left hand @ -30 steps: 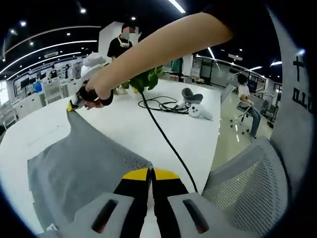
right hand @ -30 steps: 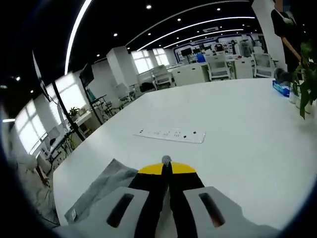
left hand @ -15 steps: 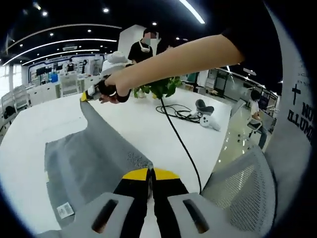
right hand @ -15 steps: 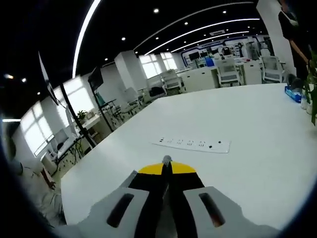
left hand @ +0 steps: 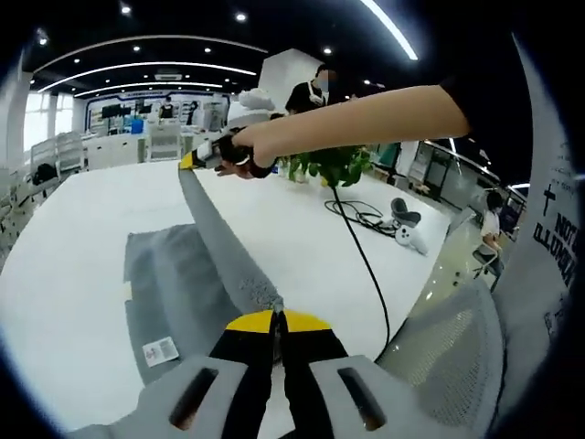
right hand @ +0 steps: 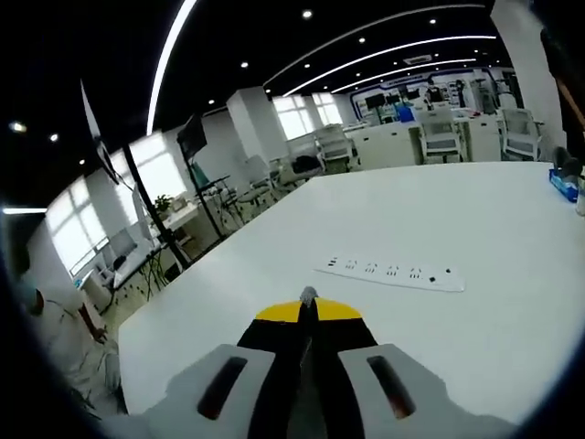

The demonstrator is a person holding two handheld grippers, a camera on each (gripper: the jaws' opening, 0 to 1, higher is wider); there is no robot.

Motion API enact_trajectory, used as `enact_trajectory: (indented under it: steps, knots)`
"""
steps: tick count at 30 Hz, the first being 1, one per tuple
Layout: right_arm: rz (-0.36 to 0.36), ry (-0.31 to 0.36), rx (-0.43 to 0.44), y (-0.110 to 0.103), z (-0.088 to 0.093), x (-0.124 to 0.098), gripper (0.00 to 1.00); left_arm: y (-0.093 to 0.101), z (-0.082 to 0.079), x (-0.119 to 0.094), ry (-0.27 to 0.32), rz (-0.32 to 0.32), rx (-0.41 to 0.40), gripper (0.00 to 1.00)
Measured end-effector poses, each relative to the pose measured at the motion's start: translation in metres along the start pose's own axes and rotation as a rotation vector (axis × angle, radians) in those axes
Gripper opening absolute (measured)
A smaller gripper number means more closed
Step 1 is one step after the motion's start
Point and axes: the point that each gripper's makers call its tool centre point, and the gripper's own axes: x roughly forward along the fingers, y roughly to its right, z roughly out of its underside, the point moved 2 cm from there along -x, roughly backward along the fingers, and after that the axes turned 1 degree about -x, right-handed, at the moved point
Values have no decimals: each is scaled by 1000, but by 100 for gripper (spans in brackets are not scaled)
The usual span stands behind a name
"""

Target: Fold the towel on the table until its edges align and the towel forms a compact rectangular stack.

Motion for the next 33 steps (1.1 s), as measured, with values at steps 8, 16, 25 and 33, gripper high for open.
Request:
enact_trajectory:
  steps: [8,16,25,33]
  knots:
    - [-17,-14,-3,-13,1,19,0,-23,9,-13,9,-48,-71,2]
    - [-27,-46,-21,-23,11,38,0,-50,31,-19,-22,-136,-132,2]
    - [-26,-111,-46,-25,34,68,0,-77,64,-19,-67,-200,-245,2]
    - [-32,-164,-88,-26,55,92,0,-98,92,-20,-166,-245,-421,2]
